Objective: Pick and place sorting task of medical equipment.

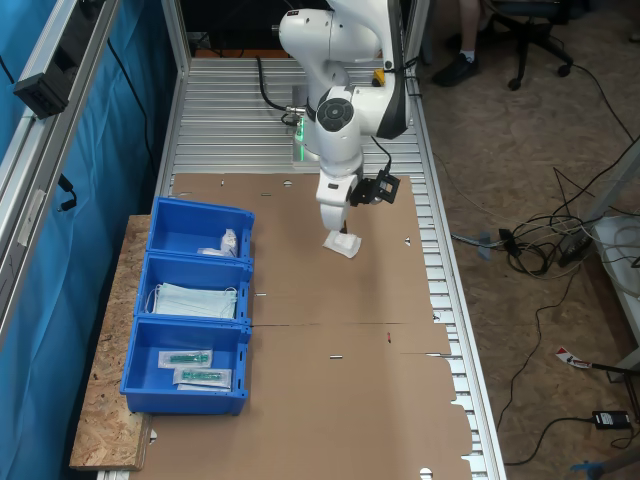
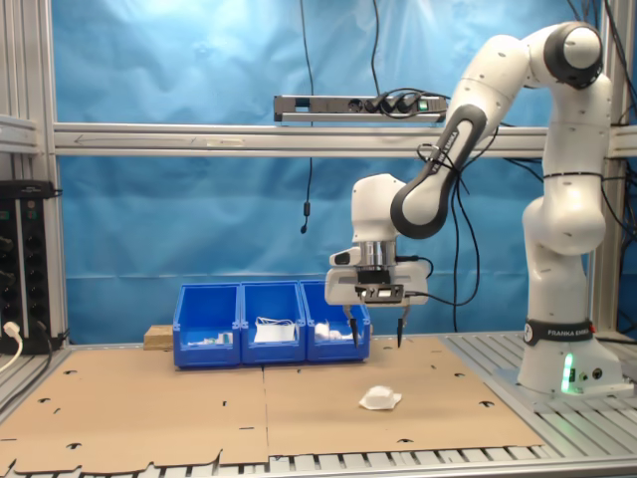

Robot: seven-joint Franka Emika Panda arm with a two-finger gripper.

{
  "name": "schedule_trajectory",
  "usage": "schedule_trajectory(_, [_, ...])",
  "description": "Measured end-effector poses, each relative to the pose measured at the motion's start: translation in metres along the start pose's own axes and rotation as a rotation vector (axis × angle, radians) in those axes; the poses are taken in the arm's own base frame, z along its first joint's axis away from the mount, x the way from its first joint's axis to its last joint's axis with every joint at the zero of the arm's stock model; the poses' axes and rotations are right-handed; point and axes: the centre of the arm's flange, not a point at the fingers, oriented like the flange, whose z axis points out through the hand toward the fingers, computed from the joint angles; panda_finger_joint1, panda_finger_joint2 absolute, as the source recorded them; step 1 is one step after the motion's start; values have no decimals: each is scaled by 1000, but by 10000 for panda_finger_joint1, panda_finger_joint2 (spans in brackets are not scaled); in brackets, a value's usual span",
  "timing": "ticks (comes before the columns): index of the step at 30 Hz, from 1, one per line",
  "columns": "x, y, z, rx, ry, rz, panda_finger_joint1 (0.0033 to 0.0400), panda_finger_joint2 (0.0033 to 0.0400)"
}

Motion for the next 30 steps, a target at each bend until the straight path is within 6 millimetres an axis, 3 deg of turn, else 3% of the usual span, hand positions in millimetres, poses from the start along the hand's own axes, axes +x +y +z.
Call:
schedule_trajectory(18, [-19,11,57,-47,18,57,399,399])
schedule_trajectory(30, [-21,12,76,-65,24,61,399,399])
